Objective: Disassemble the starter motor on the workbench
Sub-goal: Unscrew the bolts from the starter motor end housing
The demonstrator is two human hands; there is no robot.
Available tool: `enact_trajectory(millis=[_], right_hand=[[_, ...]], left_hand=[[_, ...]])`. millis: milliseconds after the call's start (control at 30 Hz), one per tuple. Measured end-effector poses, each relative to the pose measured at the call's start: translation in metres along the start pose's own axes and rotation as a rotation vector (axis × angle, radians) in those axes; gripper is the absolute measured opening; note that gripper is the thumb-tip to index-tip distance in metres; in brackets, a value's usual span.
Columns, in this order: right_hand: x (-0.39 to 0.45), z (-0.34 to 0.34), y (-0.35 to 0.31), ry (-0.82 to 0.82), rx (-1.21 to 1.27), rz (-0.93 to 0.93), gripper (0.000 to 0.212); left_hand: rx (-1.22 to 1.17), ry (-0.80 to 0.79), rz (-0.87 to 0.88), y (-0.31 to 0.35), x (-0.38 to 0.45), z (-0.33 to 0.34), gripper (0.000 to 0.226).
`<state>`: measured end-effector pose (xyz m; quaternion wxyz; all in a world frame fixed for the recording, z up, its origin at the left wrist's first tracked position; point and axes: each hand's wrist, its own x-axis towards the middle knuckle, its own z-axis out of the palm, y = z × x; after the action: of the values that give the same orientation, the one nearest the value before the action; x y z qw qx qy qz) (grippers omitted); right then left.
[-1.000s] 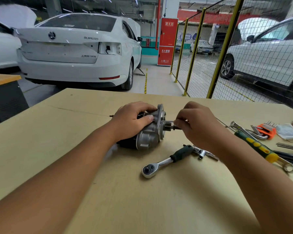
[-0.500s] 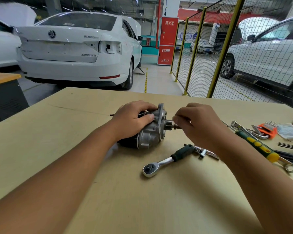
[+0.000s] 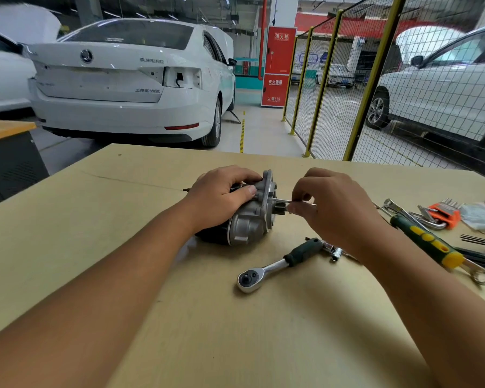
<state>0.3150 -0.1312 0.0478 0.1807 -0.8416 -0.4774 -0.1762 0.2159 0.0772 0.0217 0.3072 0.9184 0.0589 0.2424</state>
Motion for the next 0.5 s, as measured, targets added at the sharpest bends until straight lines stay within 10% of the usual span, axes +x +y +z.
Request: enact_trajectory(millis=[500], right_hand=[[0.0014, 0.0031, 0.0026, 0.008, -0.074, 0.004, 0.014]], left_hand=[[0.017, -0.018, 0.016, 0.0027, -0.0018, -0.0016, 0.047]])
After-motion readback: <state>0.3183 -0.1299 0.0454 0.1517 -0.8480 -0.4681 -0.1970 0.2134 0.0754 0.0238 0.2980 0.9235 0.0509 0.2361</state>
